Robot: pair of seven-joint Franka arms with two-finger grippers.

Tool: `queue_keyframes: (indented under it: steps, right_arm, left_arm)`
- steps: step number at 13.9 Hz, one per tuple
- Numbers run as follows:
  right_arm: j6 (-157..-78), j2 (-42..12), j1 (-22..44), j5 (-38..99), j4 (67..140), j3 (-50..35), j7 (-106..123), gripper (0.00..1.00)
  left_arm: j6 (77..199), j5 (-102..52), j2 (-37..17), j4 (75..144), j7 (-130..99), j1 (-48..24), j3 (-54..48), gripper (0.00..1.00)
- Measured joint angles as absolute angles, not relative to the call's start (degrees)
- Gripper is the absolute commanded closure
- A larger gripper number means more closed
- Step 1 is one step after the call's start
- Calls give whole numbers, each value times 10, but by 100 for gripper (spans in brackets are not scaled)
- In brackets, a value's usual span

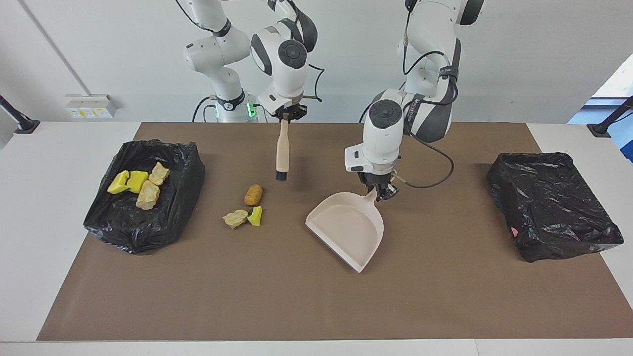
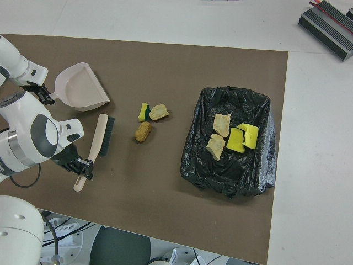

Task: Sweep and dump trash in bin
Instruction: 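Hold the dustpan with the left gripper while the right gripper takes the brush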

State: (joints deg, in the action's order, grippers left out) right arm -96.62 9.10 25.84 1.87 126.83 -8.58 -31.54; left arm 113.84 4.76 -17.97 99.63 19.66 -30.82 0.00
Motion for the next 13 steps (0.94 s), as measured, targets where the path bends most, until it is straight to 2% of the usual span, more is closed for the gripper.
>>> queue_keyframes:
  steps: [5,9,13]
  right_arm:
    - [-982,33,143,-99,1230,-85,-139,100]
    - [-1016,-21,90,-172,1172,-85,-88,100]
    - [-1049,-65,49,-185,1167,-85,-72,100]
  left_arm:
    - [1131,53,-180,1002,277,-308,0,100]
    - [1129,61,-176,1012,337,-308,-1,100]
    - [1128,80,-163,1031,379,-314,-6,100]
